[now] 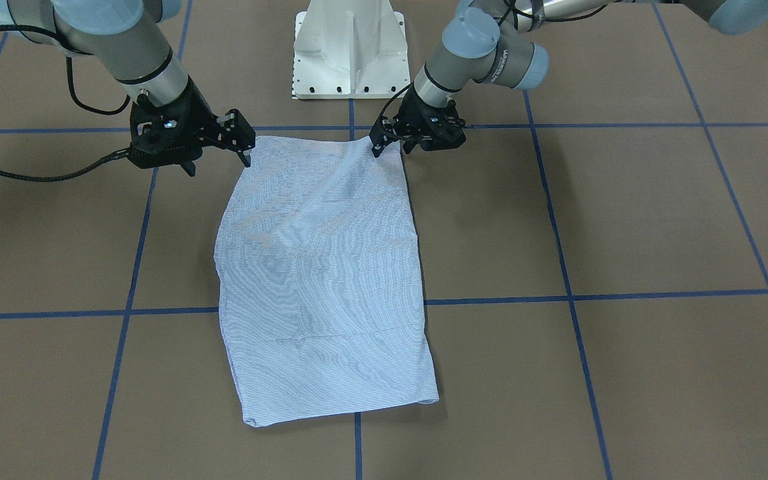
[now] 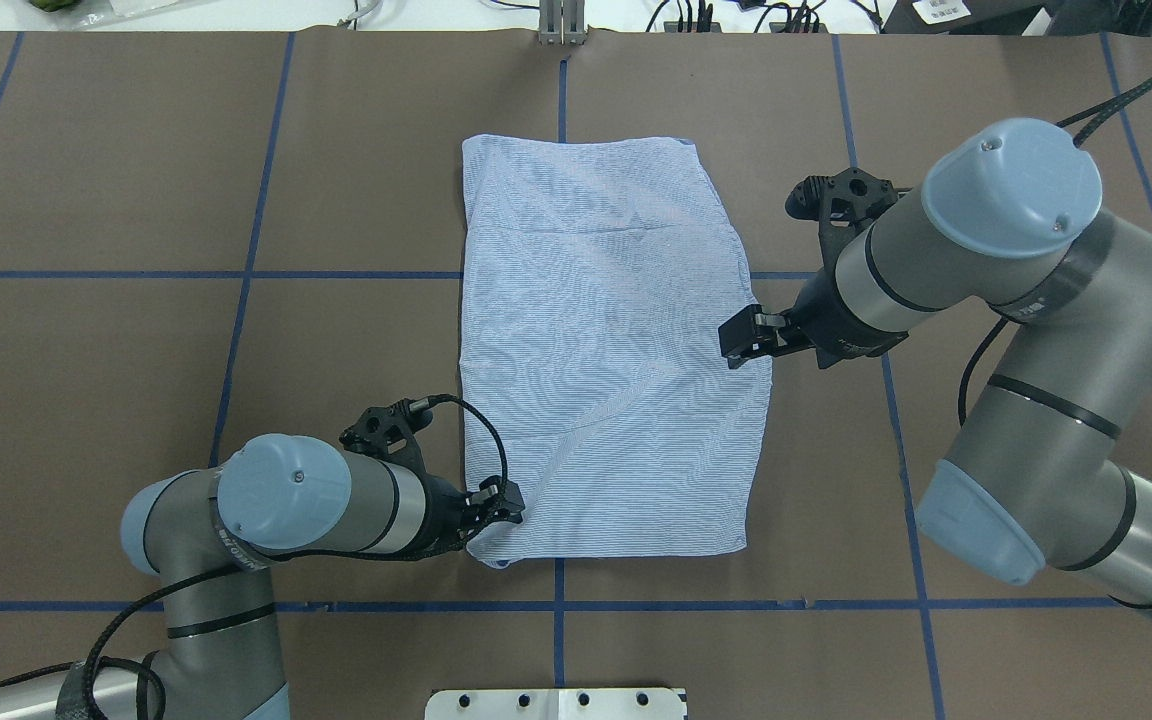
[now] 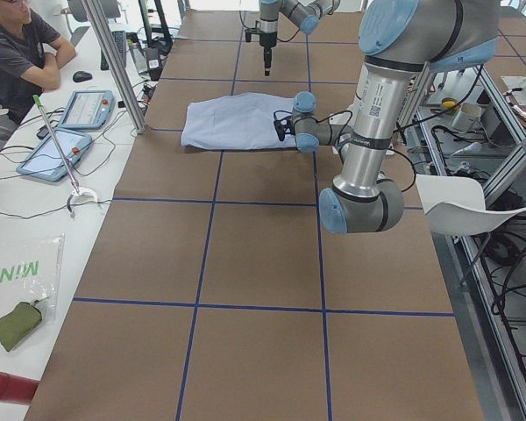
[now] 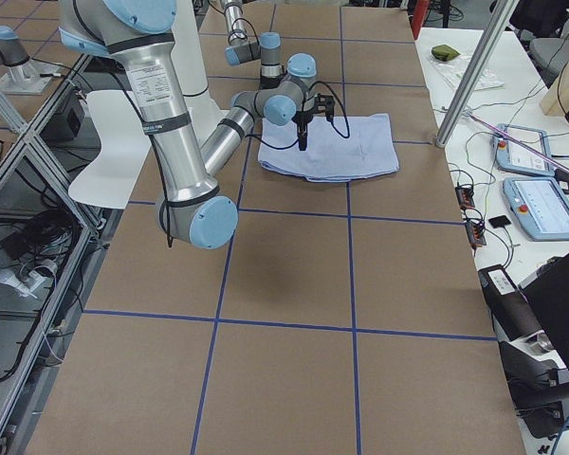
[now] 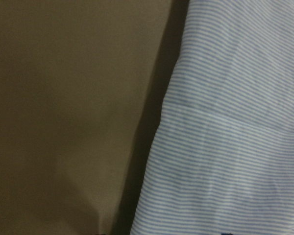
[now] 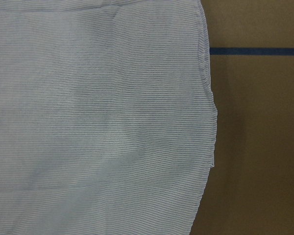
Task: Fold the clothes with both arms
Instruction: 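Move the left gripper to the shirt's near corner while the right gripper holds position, then move the right gripper to the shirt's other near corner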
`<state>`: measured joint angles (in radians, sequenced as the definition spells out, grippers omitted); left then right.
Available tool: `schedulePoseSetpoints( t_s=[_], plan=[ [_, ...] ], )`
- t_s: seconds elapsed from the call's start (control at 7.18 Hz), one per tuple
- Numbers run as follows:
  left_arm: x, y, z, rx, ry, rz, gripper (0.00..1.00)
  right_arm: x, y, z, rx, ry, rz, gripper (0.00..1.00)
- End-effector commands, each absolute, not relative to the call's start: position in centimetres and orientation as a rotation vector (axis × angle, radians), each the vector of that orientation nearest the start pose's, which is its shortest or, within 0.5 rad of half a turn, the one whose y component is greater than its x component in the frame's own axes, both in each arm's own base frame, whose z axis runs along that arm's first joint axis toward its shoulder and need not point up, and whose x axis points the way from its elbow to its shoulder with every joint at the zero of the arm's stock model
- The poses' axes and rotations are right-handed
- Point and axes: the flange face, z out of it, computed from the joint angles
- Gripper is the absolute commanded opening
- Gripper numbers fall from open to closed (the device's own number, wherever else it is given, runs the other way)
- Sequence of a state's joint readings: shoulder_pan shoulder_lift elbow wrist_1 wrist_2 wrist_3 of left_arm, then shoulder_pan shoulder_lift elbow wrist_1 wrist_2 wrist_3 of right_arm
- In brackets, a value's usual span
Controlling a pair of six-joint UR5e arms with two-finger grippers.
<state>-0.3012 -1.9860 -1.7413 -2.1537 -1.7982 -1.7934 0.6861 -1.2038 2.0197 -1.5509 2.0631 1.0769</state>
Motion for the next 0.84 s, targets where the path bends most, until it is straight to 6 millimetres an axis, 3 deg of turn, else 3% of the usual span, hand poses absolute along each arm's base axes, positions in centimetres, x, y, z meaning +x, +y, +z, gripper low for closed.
schedulePoseSetpoints(
  t_s=[0.0, 0.42, 0.56, 0.7],
  plan=[
    [56.6, -29.04, 27.89, -0.162, 1.178, -0.332, 0.61, -37.26, -41.73, 26.03, 0.068, -0.933, -0.026, 1.0],
    [56.63, -29.04, 27.7, -0.17, 1.18, -0.341, 0.29, -37.29, -41.76, 26.09, 0.067, -0.931, -0.025, 1.0],
    [56.63, -29.04, 27.44, -0.176, 1.185, -0.348, 0.07, -37.35, -41.7, 26.07, 0.068, -0.933, -0.027, 1.0],
    [56.53, -28.97, 28.01, -0.18, 1.175, -0.35, 0.0, -37.35, -41.71, 26.1, 0.068, -0.931, -0.026, 1.0]
  ],
)
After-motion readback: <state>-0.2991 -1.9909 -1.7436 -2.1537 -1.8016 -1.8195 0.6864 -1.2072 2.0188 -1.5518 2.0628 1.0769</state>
